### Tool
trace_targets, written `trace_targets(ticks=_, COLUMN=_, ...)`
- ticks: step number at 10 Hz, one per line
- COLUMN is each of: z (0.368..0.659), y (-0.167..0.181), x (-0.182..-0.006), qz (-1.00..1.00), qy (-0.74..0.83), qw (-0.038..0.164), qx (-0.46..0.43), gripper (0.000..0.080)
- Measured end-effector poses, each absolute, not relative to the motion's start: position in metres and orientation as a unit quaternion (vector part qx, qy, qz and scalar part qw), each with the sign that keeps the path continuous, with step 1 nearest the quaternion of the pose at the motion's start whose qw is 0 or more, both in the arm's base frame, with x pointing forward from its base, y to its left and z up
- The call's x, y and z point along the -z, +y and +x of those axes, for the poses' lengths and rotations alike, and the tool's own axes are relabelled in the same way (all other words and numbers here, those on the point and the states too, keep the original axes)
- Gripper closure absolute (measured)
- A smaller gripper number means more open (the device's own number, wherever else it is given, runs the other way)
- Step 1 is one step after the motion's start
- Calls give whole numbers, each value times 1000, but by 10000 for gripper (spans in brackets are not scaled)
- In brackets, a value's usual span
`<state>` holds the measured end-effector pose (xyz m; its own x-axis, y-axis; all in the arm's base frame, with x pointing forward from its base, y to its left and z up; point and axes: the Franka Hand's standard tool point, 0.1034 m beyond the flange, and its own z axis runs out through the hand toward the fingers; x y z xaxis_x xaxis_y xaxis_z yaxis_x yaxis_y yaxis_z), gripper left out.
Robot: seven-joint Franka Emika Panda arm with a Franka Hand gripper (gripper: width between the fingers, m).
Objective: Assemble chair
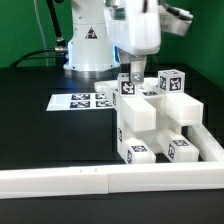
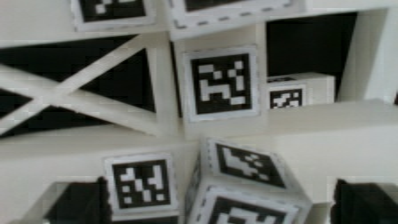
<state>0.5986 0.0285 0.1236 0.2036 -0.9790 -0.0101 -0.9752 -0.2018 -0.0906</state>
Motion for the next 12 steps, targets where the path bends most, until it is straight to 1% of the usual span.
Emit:
trace_targets(ticks=1, z=598, y=28, x=-123, qz=-796, qy=604, qw=37, qx=26, gripper=156)
trace_targets(ticks=5, z=598, y=28, x=-123, qz=-866, qy=497, qw=34, qx=31, gripper=150)
trace_targets(ticks=7, z=598, y=25, x=-121, qz=-931, qy=364, qw=13, qx=40, gripper=150)
trace_targets(ticks=9, z=600, y=23, x=-120, qz=-964, qy=263, qw=8, qx=46, gripper=150)
trace_targets(ticks=12, z=600, y=22, x=-119, qz=-986, qy=162, qw=2, qx=46, gripper=150)
